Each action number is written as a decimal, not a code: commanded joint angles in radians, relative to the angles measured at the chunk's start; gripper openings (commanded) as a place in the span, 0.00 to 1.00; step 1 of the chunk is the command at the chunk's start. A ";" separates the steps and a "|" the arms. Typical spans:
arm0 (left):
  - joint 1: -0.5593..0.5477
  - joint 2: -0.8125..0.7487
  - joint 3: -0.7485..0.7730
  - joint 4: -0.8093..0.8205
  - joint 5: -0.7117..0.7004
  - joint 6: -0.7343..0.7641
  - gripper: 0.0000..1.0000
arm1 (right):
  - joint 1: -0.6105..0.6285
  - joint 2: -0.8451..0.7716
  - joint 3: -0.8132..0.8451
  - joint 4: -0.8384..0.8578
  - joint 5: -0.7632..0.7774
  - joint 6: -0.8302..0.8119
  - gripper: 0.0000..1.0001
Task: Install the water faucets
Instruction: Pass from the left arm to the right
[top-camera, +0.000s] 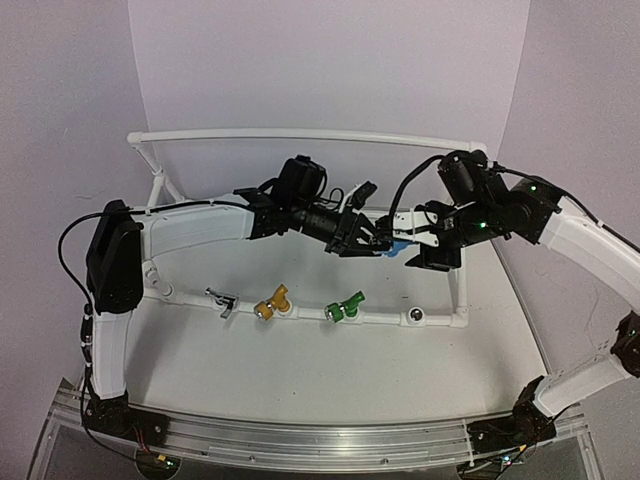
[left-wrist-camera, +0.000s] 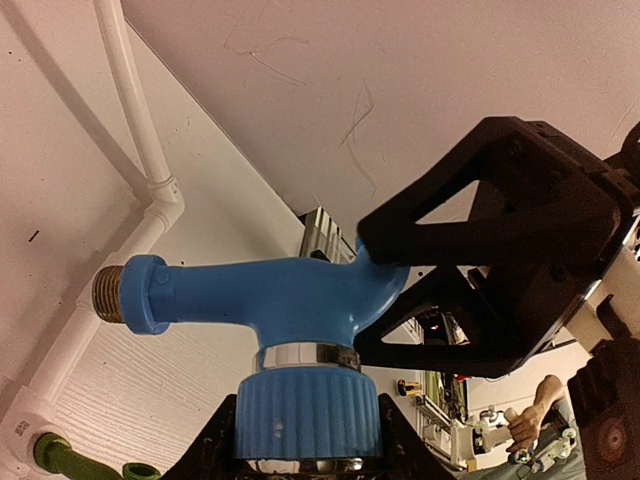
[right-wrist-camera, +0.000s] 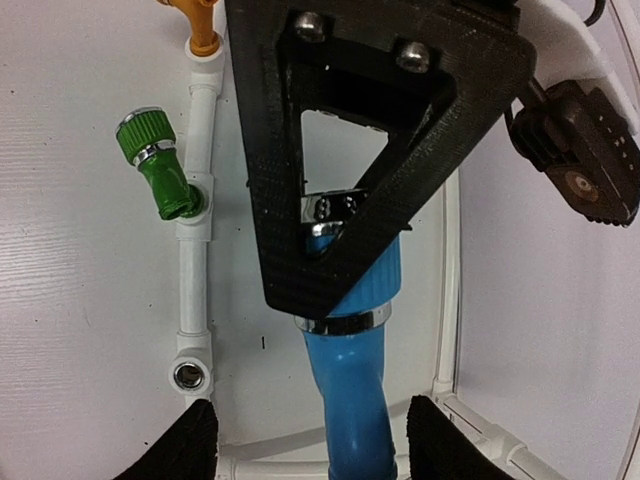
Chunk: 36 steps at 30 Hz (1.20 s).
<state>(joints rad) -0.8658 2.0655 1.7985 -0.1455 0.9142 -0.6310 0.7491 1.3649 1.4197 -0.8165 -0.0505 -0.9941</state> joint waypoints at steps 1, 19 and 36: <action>-0.011 -0.078 0.010 0.074 0.059 -0.009 0.00 | 0.012 0.035 0.026 0.031 0.032 -0.005 0.58; -0.032 -0.086 0.012 0.098 0.118 -0.024 0.00 | 0.013 0.058 0.009 0.068 0.101 -0.035 0.34; -0.035 -0.070 0.023 0.087 0.107 -0.025 0.19 | 0.013 0.034 0.006 0.059 0.139 -0.033 0.00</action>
<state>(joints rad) -0.8894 2.0533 1.7981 -0.0959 0.9882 -0.6556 0.7647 1.4216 1.4193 -0.7834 0.0608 -1.0500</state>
